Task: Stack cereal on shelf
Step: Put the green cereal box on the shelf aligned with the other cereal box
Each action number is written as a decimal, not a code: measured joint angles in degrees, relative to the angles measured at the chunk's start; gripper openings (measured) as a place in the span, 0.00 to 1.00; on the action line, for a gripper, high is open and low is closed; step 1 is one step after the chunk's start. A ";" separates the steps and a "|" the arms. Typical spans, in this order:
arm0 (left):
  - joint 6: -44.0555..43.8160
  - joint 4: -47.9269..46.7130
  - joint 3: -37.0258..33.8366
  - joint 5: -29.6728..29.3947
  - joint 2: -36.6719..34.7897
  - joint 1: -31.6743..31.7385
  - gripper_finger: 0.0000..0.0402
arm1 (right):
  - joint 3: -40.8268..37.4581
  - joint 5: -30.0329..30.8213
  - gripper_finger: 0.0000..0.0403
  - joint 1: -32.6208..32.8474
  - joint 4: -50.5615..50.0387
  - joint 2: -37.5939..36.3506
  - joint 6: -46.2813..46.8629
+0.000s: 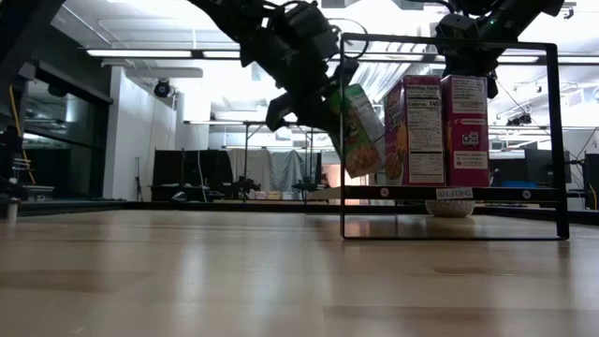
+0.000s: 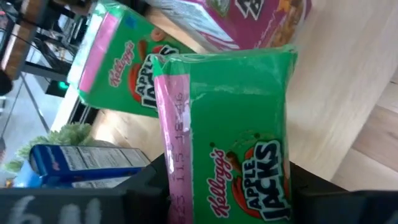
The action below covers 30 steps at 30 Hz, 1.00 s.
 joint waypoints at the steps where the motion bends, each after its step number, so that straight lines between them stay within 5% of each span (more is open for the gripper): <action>1: 0.02 0.10 0.00 -0.02 0.00 -0.06 0.34 | 0.00 0.00 0.00 -0.02 0.02 0.00 -0.01; 30: 1.99 1.35 -0.02 -2.76 0.07 -0.45 0.43 | 0.00 0.07 0.00 -0.01 0.24 0.00 1.45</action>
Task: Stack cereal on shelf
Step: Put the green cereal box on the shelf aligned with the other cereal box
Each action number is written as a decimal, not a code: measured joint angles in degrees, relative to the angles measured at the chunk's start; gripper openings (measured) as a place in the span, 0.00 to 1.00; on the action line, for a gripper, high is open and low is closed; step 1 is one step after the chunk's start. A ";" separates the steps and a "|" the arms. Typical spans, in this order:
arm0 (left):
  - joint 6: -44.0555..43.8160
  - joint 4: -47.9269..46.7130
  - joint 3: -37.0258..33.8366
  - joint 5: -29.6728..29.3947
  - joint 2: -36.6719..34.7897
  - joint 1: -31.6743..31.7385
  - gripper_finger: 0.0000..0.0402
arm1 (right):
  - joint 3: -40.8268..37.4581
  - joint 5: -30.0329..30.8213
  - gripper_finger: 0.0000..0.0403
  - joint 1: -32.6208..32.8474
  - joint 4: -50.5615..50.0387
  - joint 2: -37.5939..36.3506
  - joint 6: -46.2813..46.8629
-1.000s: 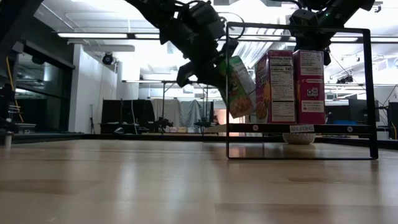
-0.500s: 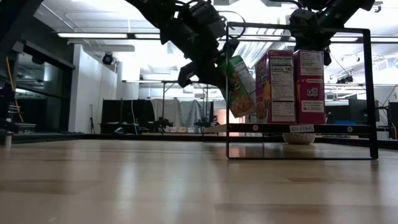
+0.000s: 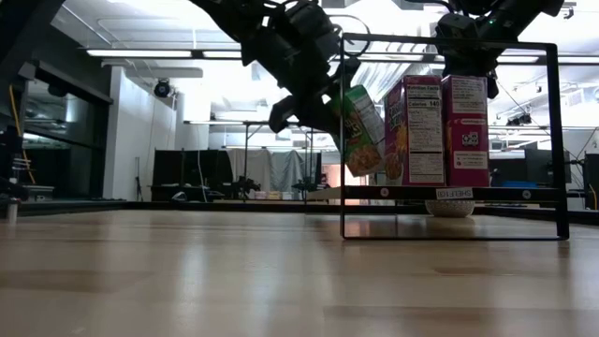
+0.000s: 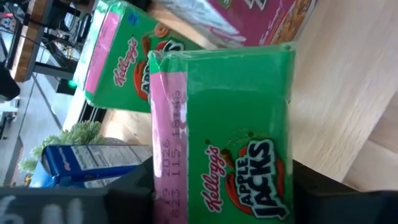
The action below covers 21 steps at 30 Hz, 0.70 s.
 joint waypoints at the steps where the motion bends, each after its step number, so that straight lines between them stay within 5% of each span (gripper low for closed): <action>1: 0.00 0.13 0.00 -0.47 0.00 0.00 0.43 | 0.00 0.01 0.00 -0.01 0.05 0.00 -0.02; 21: 0.26 0.37 1.79 -5.68 0.00 -2.25 0.55 | 0.00 0.00 0.00 0.01 2.34 0.00 -0.27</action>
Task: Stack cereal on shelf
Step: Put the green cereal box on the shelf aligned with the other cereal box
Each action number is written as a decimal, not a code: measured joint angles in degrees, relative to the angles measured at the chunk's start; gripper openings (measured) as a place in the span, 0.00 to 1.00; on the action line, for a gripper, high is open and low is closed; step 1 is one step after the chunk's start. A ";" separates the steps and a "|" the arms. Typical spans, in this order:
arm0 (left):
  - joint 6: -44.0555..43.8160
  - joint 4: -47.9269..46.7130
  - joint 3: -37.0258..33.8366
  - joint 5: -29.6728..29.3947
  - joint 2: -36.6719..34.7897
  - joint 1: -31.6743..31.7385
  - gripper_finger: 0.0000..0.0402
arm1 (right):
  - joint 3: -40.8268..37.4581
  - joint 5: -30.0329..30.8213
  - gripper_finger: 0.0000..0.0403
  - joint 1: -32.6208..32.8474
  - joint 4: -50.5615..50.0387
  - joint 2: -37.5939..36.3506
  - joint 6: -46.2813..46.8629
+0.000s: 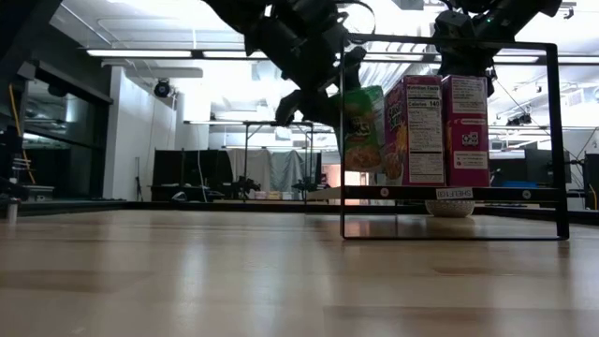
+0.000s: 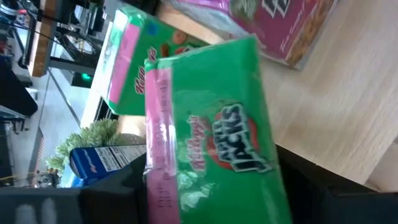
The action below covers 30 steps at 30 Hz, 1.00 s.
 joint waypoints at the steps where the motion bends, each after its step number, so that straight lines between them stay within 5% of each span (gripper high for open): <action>1: -0.45 -0.61 0.51 -0.05 0.00 -0.16 0.56 | 0.01 0.00 0.00 0.00 0.00 0.00 0.04; 30: -0.84 -4.88 3.39 -8.95 -1.37 -0.85 0.61 | 0.00 -0.04 0.00 0.00 -0.02 0.00 -0.19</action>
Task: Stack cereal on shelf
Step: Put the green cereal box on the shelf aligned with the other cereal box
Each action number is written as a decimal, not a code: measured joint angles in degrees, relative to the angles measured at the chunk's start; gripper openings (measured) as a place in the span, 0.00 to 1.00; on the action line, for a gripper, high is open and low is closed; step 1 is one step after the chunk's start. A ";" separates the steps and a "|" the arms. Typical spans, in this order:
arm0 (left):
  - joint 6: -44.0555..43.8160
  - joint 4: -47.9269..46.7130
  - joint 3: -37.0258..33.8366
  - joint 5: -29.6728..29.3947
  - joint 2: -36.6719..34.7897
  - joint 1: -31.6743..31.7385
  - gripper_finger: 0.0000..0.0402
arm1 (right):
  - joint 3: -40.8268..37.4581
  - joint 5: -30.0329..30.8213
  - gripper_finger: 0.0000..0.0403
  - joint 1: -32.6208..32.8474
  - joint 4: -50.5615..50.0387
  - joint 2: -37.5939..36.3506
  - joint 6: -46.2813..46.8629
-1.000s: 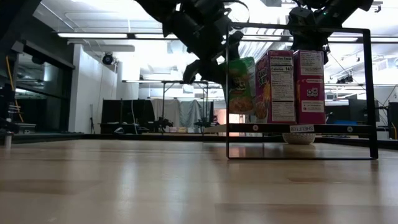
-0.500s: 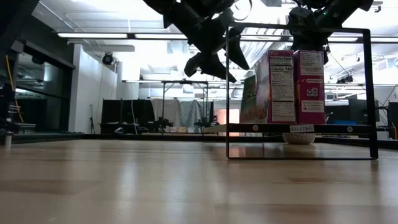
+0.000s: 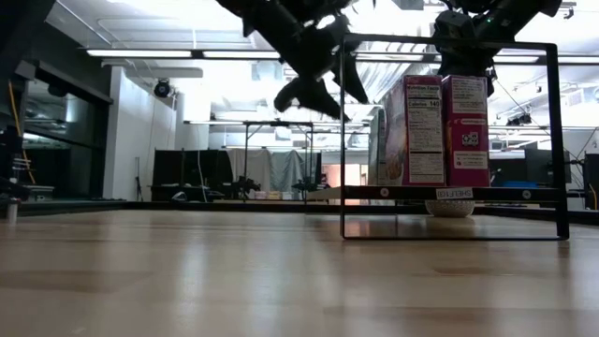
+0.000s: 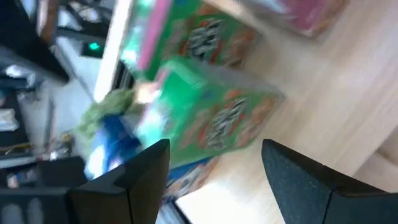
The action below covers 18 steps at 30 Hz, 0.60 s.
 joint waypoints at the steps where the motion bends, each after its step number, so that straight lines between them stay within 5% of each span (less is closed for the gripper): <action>1: -0.24 -0.03 0.00 -0.41 -0.53 0.29 0.61 | 0.00 0.00 0.00 -0.02 0.00 0.00 -0.34; 6: -12.22 -0.28 0.00 5.07 -4.34 5.44 0.55 | 0.00 -0.02 0.00 -0.01 -0.02 -0.02 -1.56; 11: -30.41 4.87 -1.27 18.07 -5.69 14.39 0.24 | 0.00 -0.01 0.00 0.00 0.02 -0.02 -2.98; 14: -41.30 15.85 -6.06 24.55 -4.10 17.28 0.04 | 0.00 0.00 0.00 -0.02 0.00 -0.02 -2.98; 18: -51.15 29.74 -14.48 24.25 -1.44 15.71 0.01 | 0.00 -0.02 0.00 -0.01 -0.02 -0.02 -2.98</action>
